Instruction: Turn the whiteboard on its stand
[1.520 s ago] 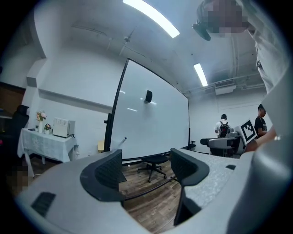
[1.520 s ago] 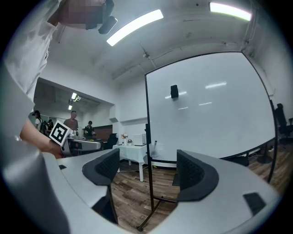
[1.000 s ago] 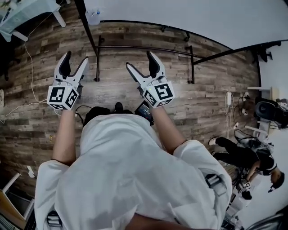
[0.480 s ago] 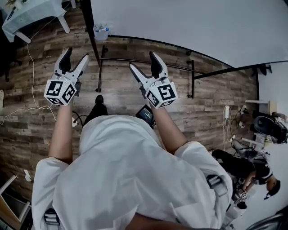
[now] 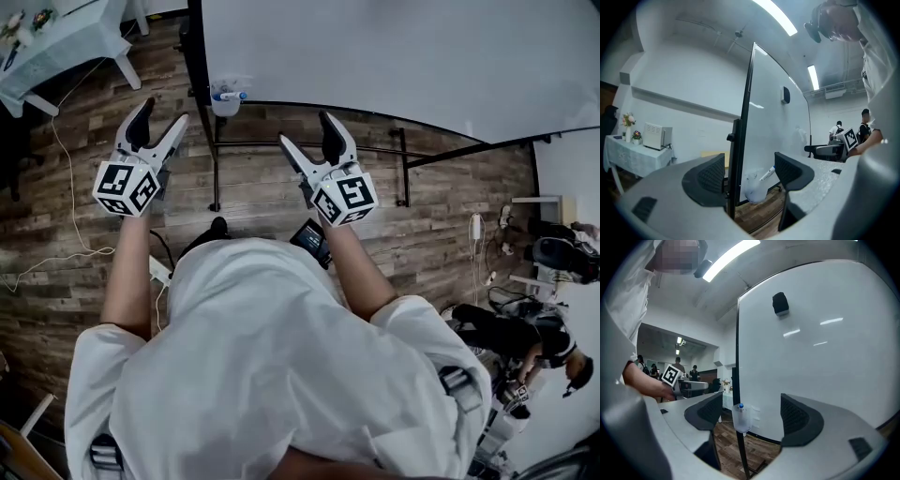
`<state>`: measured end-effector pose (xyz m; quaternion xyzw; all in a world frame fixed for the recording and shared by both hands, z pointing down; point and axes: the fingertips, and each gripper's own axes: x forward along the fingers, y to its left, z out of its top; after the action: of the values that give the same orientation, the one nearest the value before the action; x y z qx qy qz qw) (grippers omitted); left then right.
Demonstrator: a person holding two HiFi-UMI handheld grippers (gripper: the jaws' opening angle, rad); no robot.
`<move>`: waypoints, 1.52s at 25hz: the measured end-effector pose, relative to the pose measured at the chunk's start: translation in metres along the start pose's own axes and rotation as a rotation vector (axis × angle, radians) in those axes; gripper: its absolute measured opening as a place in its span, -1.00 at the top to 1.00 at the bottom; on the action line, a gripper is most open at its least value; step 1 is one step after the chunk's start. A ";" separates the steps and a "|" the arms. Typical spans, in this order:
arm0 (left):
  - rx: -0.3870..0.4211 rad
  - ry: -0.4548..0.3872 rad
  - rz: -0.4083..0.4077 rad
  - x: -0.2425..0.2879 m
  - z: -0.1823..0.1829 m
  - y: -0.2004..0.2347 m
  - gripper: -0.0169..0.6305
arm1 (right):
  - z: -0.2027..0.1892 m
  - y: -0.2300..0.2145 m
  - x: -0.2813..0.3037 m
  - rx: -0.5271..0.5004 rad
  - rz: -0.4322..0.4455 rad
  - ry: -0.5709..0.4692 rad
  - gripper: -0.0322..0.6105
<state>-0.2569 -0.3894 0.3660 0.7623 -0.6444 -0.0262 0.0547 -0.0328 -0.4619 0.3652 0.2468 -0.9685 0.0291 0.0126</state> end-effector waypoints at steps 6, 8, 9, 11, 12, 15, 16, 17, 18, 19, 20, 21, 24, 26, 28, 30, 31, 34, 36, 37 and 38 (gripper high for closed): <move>0.008 0.018 -0.114 0.029 0.003 0.033 -0.03 | 0.003 -0.008 0.023 -0.001 -0.083 -0.007 -0.30; 0.010 0.024 -0.163 0.040 0.004 0.039 -0.03 | 0.002 -0.010 0.032 -0.009 -0.107 -0.007 -0.30; 0.012 0.027 -0.187 0.045 0.003 0.042 -0.03 | 0.001 -0.011 0.036 -0.011 -0.119 -0.006 -0.29; 0.016 0.034 -0.234 0.054 0.001 0.048 -0.03 | -0.003 -0.013 0.043 -0.009 -0.145 -0.003 -0.29; 0.019 0.039 -0.258 0.059 -0.001 0.050 -0.03 | -0.006 -0.013 0.046 -0.007 -0.155 0.000 -0.29; 0.023 0.072 -0.317 0.077 -0.011 0.055 -0.03 | -0.015 -0.010 0.054 -0.009 -0.157 0.024 -0.29; 0.019 0.083 -0.332 0.082 -0.015 0.056 -0.03 | -0.018 -0.009 0.055 -0.008 -0.155 0.034 -0.29; 0.014 0.092 -0.347 0.087 -0.018 0.056 -0.03 | -0.021 -0.010 0.056 -0.003 -0.154 0.042 -0.29; 0.012 0.098 -0.361 0.093 -0.021 0.055 -0.03 | -0.023 -0.012 0.057 0.003 -0.153 0.047 -0.29; 0.014 0.104 -0.377 0.099 -0.022 0.054 -0.03 | -0.025 -0.014 0.059 0.007 -0.151 0.050 -0.29; 0.018 0.110 -0.395 0.105 -0.023 0.052 -0.03 | -0.025 -0.016 0.061 0.008 -0.146 0.053 -0.29; 0.023 0.117 -0.414 0.110 -0.024 0.051 -0.03 | -0.026 -0.019 0.064 0.007 -0.140 0.054 -0.29; 0.022 0.140 -0.475 0.125 -0.031 0.048 -0.03 | -0.025 -0.028 0.070 0.001 -0.130 0.050 -0.29; 0.009 0.156 -0.518 0.132 -0.037 0.049 -0.03 | -0.024 -0.035 0.074 0.005 -0.132 0.046 -0.29; 0.002 0.159 -0.558 0.138 -0.037 0.050 -0.03 | -0.026 -0.041 0.078 0.006 -0.132 0.048 -0.29; 0.002 0.147 -0.594 0.143 -0.034 0.048 -0.03 | -0.030 -0.045 0.081 0.011 -0.134 0.058 -0.29; 0.003 0.143 -0.611 0.145 -0.033 0.047 -0.03 | -0.033 -0.047 0.080 0.016 -0.137 0.063 -0.29; 0.013 0.136 -0.652 0.150 -0.032 0.043 -0.03 | -0.038 -0.049 0.080 0.025 -0.145 0.072 -0.29; 0.015 0.134 -0.672 0.152 -0.032 0.041 -0.03 | -0.040 -0.050 0.080 0.026 -0.148 0.071 -0.29; 0.016 0.140 -0.680 0.152 -0.033 0.040 -0.02 | -0.040 -0.049 0.081 0.027 -0.150 0.070 -0.29; 0.018 0.149 -0.689 0.152 -0.035 0.039 -0.02 | -0.040 -0.049 0.081 0.029 -0.153 0.068 -0.29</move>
<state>-0.2656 -0.5441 0.4098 0.9352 -0.3438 0.0184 0.0827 -0.0799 -0.5408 0.4109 0.3189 -0.9454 0.0503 0.0443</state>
